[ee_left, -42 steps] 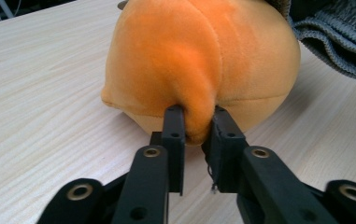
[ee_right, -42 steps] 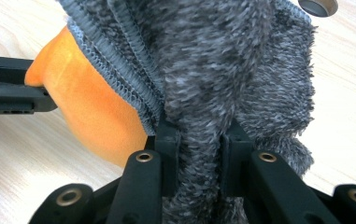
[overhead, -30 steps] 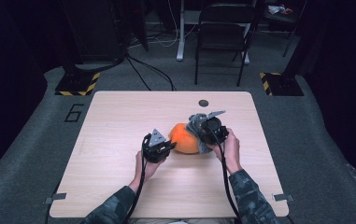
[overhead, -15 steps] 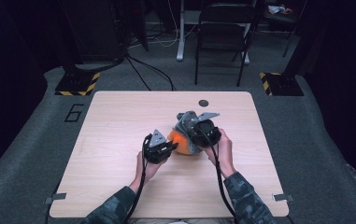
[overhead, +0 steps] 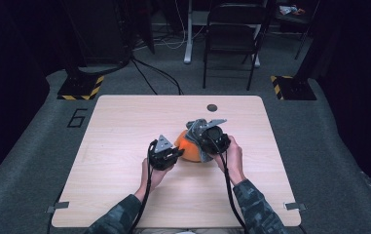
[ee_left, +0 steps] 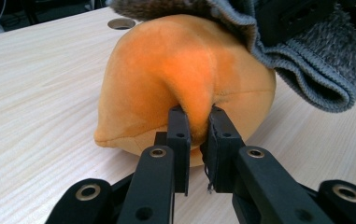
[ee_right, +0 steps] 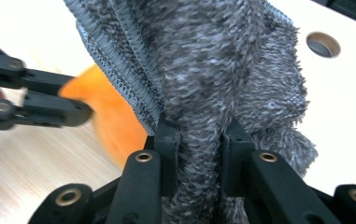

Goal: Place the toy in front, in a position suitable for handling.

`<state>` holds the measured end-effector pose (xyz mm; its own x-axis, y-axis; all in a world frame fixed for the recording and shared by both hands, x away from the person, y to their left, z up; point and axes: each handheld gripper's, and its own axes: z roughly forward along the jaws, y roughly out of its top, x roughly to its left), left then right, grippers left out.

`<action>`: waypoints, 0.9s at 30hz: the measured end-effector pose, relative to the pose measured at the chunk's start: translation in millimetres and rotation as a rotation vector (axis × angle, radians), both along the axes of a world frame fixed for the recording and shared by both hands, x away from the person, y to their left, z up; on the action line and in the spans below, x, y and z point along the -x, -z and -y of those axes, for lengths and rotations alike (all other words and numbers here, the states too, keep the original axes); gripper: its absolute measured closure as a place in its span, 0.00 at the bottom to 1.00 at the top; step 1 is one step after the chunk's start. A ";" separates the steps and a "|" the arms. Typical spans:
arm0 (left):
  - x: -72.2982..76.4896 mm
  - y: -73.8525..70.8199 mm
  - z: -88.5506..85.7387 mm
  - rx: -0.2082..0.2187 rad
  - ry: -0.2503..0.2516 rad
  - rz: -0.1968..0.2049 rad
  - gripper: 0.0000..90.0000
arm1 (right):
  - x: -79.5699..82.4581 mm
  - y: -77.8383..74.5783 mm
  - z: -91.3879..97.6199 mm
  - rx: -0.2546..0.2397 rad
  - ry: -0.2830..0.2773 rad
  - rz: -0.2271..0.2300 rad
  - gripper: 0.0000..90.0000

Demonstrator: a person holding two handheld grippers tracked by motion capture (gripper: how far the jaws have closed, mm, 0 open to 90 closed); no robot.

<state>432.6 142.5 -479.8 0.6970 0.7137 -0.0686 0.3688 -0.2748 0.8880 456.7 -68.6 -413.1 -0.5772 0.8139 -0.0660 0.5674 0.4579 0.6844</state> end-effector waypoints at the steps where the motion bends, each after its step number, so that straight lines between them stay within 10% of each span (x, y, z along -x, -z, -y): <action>1: -0.4 0.4 -0.5 0.002 -0.002 -0.002 0.90 | -1.2 0.8 1.7 -0.002 0.011 -0.013 0.81; 12: -4.2 3.6 -4.4 0.012 -0.016 -0.026 0.90 | -19.2 19.3 25.4 0.015 0.096 -0.096 0.81; 22: -4.9 4.3 -5.2 0.016 -0.020 -0.027 0.90 | -37.5 68.1 42.5 0.067 0.167 -0.227 0.81; 27: -4.5 3.6 -5.6 0.019 0.000 -0.029 0.90 | -38.4 60.0 47.1 0.071 0.183 -0.209 0.81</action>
<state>437.1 148.0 -483.4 0.6947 0.7119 -0.1026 0.3947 -0.2581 0.8818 495.1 -115.7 -473.2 -0.4282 0.9034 -0.0218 0.7702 0.3775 0.5140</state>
